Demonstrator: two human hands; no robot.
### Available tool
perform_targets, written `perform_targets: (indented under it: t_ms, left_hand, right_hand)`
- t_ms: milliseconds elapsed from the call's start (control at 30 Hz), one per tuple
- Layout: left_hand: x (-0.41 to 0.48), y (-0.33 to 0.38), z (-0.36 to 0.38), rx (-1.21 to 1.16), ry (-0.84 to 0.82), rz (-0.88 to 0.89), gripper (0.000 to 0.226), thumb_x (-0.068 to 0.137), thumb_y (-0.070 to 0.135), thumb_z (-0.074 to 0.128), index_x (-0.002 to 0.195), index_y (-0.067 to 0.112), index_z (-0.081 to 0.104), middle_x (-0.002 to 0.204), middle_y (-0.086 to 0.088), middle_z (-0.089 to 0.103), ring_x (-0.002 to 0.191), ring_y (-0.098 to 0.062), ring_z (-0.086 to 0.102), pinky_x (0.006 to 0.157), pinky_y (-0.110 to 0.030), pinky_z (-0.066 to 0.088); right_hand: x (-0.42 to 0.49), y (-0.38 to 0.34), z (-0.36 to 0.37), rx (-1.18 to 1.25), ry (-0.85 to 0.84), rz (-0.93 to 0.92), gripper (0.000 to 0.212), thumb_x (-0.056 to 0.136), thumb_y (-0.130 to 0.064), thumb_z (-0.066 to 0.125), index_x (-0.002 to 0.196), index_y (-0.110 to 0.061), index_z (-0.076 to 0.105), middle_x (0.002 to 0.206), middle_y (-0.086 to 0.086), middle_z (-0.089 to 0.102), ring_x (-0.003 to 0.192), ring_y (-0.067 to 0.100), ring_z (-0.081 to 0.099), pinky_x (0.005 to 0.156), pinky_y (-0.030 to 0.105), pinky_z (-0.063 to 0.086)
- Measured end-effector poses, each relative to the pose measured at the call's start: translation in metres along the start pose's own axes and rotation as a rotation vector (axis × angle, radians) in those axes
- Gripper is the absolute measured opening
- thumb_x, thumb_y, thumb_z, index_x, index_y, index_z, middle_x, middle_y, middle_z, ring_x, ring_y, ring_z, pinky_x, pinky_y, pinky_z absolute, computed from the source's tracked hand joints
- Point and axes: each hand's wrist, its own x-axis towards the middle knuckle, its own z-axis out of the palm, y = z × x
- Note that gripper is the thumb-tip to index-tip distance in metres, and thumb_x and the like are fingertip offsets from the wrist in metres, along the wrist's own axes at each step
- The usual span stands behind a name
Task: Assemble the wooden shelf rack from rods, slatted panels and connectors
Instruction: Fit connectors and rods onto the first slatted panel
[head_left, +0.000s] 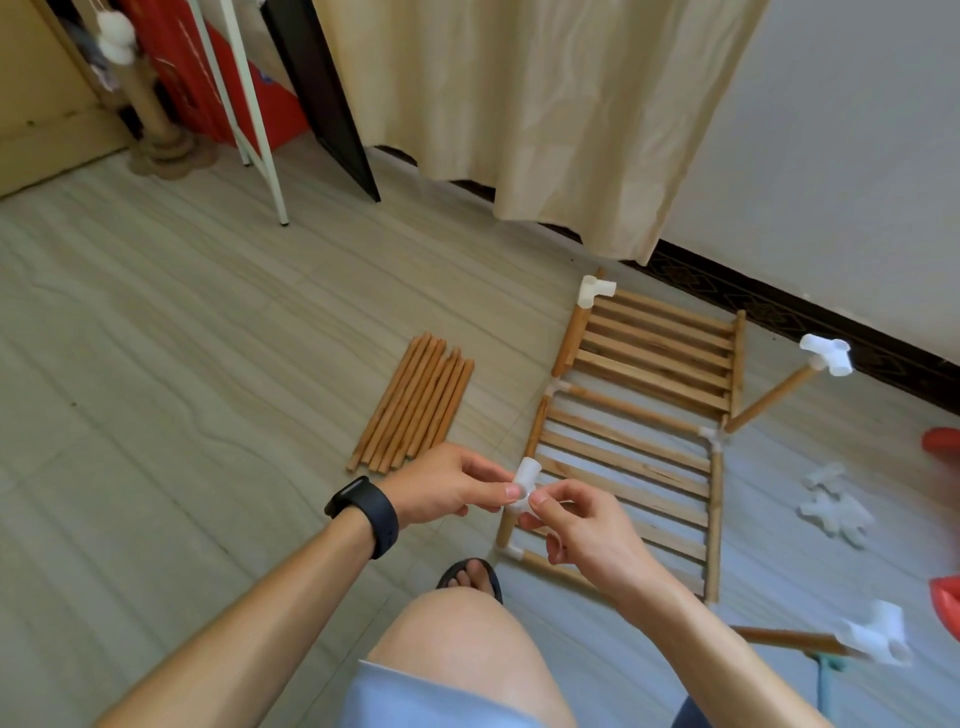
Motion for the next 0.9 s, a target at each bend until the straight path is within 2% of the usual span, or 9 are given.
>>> perform_targets:
  t_ms: [200, 333, 567, 733, 900]
  left_hand:
    - [0.000, -0.006, 0.003, 0.031, -0.006, 0.028, 0.029, 0.091, 0.039, 0.071, 0.116, 0.025, 0.073, 0.106, 0.008, 0.076, 0.097, -0.002, 0.070, 0.094, -0.033, 0.054]
    - [0.001, -0.012, 0.006, 0.028, -0.005, 0.040, 0.035, 0.091, 0.036, 0.071, 0.122, 0.019, 0.071, 0.107, 0.004, 0.075, 0.096, 0.000, 0.070, 0.078, -0.015, 0.050]
    - [0.006, -0.019, 0.008, -0.002, -0.011, 0.027, 0.030, 0.093, 0.031, 0.069, 0.121, 0.021, 0.072, 0.102, 0.009, 0.075, 0.091, 0.005, 0.070, 0.068, -0.005, 0.046]
    - [0.004, -0.026, 0.008, 0.064, -0.027, 0.016, 0.030, 0.092, 0.036, 0.069, 0.120, 0.025, 0.073, 0.108, 0.007, 0.076, 0.093, 0.008, 0.068, 0.076, -0.008, 0.044]
    - [0.004, -0.021, 0.007, 0.100, -0.032, 0.014, 0.027, 0.094, 0.037, 0.067, 0.118, 0.028, 0.073, 0.106, 0.009, 0.076, 0.094, 0.007, 0.068, 0.081, -0.015, 0.044]
  right_hand:
    - [0.001, 0.007, 0.003, 0.004, 0.018, 0.011, 0.016, 0.100, -0.032, 0.059, 0.099, -0.018, 0.069, 0.090, -0.001, 0.075, 0.062, 0.001, 0.061, 0.066, 0.026, 0.055]
    - [0.000, 0.014, 0.007, -0.011, 0.038, -0.004, 0.015, 0.100, -0.029, 0.059, 0.098, -0.017, 0.068, 0.091, -0.001, 0.076, 0.059, -0.005, 0.062, 0.062, 0.022, 0.053]
    - [-0.003, 0.021, 0.009, -0.034, 0.065, -0.047, 0.016, 0.099, -0.032, 0.060, 0.101, -0.018, 0.067, 0.090, -0.005, 0.077, 0.070, -0.005, 0.066, 0.059, 0.016, 0.050]
    - [-0.008, 0.031, 0.017, -0.033, 0.064, -0.047, 0.015, 0.099, -0.034, 0.059, 0.101, -0.021, 0.066, 0.091, -0.006, 0.077, 0.086, 0.001, 0.070, 0.070, 0.026, 0.057]
    - [-0.007, 0.030, 0.018, 0.042, 0.062, -0.006, 0.016, 0.099, -0.033, 0.061, 0.102, -0.018, 0.067, 0.091, -0.006, 0.078, 0.089, 0.004, 0.071, 0.070, 0.025, 0.055]
